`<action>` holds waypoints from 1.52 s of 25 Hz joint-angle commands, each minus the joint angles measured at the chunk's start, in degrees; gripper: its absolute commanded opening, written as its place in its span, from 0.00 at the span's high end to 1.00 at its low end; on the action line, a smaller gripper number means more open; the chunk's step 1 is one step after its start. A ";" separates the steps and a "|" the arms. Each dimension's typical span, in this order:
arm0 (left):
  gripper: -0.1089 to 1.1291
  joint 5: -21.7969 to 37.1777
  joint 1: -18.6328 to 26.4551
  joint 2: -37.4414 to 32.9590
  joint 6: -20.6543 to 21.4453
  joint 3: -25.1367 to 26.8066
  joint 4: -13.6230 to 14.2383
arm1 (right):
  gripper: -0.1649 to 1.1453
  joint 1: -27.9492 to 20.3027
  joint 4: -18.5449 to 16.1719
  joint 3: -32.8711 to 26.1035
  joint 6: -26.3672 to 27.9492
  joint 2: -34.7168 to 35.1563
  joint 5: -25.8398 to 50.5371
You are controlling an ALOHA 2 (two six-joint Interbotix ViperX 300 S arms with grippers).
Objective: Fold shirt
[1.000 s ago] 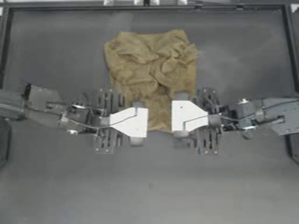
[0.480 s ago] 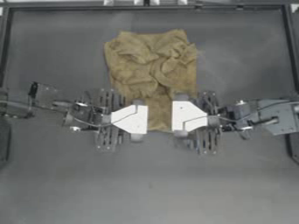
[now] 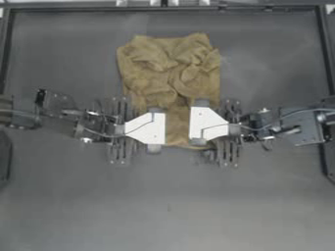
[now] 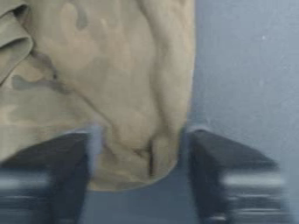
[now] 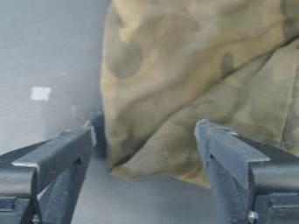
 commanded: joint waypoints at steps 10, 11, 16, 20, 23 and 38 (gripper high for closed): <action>0.86 0.62 -0.09 -1.05 1.14 -0.35 0.44 | 0.87 -0.26 0.09 -0.18 1.67 0.79 1.23; 0.88 0.88 -0.09 -1.14 1.58 -0.35 0.26 | 0.89 -0.26 0.09 -0.18 1.93 0.88 1.32; 0.90 1.23 -0.53 -2.02 1.67 -0.26 0.09 | 0.82 0.44 0.70 -0.09 2.20 0.62 2.37; 0.90 1.49 -2.29 -4.48 1.32 -0.26 -0.26 | 0.82 1.76 2.11 -0.18 2.29 -1.14 2.72; 0.89 2.99 -3.52 -6.59 0.88 0.00 -1.93 | 0.82 2.90 3.78 0.00 2.37 -3.16 3.25; 0.88 16.61 -19.16 -14.68 -13.89 -1.49 3.08 | 0.82 14.33 -4.04 -2.02 18.28 -14.41 13.54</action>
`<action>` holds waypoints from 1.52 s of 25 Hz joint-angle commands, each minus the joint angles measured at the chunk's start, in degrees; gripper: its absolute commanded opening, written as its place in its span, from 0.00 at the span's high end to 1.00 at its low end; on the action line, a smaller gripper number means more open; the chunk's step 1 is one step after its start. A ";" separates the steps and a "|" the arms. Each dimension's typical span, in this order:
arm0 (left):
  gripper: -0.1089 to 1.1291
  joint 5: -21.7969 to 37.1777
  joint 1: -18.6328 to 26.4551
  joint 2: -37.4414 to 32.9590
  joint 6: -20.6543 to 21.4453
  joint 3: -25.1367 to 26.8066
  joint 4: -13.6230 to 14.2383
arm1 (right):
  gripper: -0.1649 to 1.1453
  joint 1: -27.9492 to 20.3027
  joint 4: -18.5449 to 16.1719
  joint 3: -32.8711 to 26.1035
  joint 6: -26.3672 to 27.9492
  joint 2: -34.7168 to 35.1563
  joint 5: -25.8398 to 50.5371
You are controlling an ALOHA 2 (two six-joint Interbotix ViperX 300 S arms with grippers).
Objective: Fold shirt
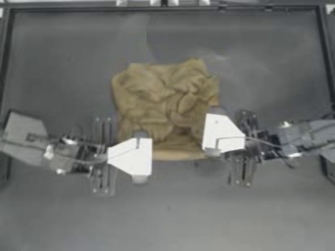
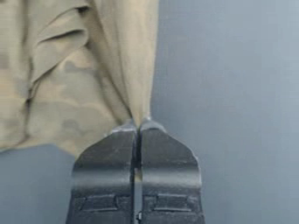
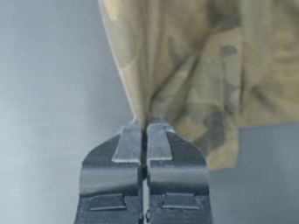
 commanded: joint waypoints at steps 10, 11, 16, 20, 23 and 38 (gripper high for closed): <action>0.89 14.41 -12.92 -4.04 -11.87 -6.68 4.92 | 0.82 12.48 -11.87 -5.45 18.46 -5.10 10.99; 0.89 15.38 -13.45 -4.13 -12.22 -6.94 5.10 | 0.82 13.10 -11.87 -5.98 18.98 -5.10 11.87; 0.89 16.70 -13.45 -5.80 -13.10 -7.73 6.50 | 0.82 13.36 -11.07 -8.70 20.39 -5.01 15.64; 0.89 16.52 -10.55 -7.12 -13.10 -6.94 6.86 | 0.82 10.99 -10.72 -9.76 19.95 -5.01 16.00; 0.89 16.35 -8.17 -7.47 -13.10 -6.42 6.77 | 0.82 8.61 -10.72 -9.76 20.21 -5.01 15.38; 0.89 3.96 6.94 -11.87 -9.49 1.93 6.59 | 0.82 -4.92 -11.25 -5.19 18.72 -5.01 6.86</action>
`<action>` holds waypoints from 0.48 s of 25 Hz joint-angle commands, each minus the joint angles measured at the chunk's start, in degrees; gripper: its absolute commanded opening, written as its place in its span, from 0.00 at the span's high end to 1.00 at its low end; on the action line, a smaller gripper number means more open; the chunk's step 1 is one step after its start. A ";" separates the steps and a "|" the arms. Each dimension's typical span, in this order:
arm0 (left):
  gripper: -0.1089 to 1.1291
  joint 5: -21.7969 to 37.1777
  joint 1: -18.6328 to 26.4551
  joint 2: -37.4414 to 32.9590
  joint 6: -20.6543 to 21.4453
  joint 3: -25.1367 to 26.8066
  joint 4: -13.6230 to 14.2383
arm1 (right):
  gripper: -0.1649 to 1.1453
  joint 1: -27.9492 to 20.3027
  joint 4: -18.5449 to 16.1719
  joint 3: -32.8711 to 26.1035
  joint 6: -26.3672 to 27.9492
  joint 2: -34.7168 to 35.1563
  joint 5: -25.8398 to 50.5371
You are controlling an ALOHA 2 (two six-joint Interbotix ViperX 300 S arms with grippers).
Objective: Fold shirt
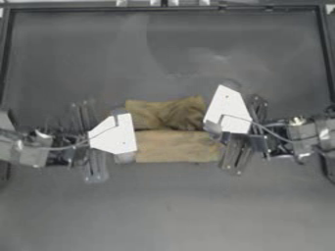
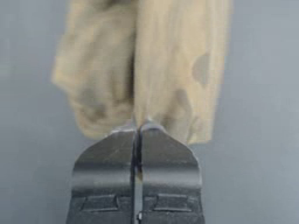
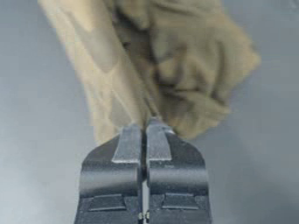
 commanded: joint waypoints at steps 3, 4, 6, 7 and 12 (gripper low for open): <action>0.89 -3.52 5.63 -2.46 2.20 0.70 -0.09 | 0.83 -4.48 -1.14 1.32 -0.18 -1.41 -3.69; 0.89 -4.31 6.77 -2.29 2.81 0.79 -0.18 | 0.83 -5.27 -1.32 1.76 -0.26 -1.41 -4.22; 0.89 -6.06 8.70 -1.58 3.87 0.88 -0.44 | 0.83 -6.86 -1.41 2.37 -0.88 -1.41 -5.27; 0.89 -6.86 9.58 -1.23 4.39 0.97 -0.62 | 0.83 -7.65 -1.41 2.72 -1.32 -1.41 -6.06; 0.89 -9.76 13.54 1.93 7.65 1.05 -2.64 | 0.83 -11.95 -1.05 4.31 -2.90 -0.35 -11.16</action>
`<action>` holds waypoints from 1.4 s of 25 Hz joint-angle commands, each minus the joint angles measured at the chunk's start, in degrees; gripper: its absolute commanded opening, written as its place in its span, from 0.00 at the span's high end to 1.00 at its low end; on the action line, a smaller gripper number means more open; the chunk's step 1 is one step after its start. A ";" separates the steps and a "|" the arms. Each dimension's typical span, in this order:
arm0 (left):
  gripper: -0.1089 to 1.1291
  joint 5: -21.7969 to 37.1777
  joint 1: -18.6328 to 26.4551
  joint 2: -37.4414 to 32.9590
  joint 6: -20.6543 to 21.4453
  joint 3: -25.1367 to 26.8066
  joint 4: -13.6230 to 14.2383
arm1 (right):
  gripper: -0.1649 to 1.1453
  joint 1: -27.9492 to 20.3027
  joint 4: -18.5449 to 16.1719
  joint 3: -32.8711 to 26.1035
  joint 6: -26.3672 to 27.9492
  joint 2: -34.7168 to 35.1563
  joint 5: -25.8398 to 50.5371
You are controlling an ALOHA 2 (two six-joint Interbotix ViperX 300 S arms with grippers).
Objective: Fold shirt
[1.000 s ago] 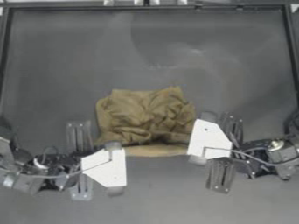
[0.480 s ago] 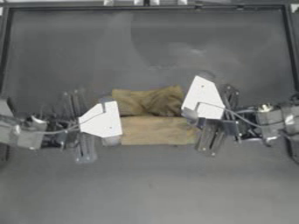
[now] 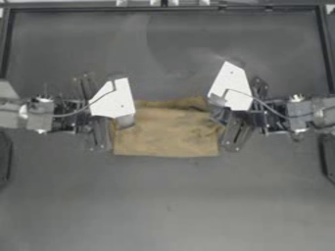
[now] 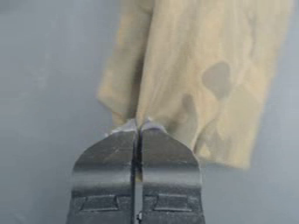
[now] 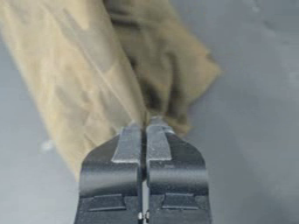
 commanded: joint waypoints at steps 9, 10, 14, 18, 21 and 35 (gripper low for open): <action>0.89 -6.15 6.06 6.59 4.48 -0.62 -2.37 | 0.83 -6.42 -0.44 0.88 -1.32 5.10 -7.65; 0.89 -6.42 6.42 7.12 4.57 -0.53 -2.37 | 0.83 -6.86 -0.44 0.79 -1.49 5.54 -7.82; 0.89 -8.09 7.03 9.49 4.75 -0.18 -2.37 | 0.83 -7.82 -0.62 0.88 -1.58 7.47 -9.32; 0.84 -8.26 7.03 11.16 5.27 -0.18 -2.46 | 0.82 -8.35 -0.79 1.58 -1.58 9.23 -11.51; 0.66 -8.26 7.03 11.60 5.27 -0.44 -3.25 | 0.79 -8.35 -0.88 2.11 -1.58 10.37 -14.33; 0.27 -8.09 7.03 8.61 5.54 -1.05 -5.36 | 0.21 -8.96 1.14 1.23 -1.32 8.88 -15.12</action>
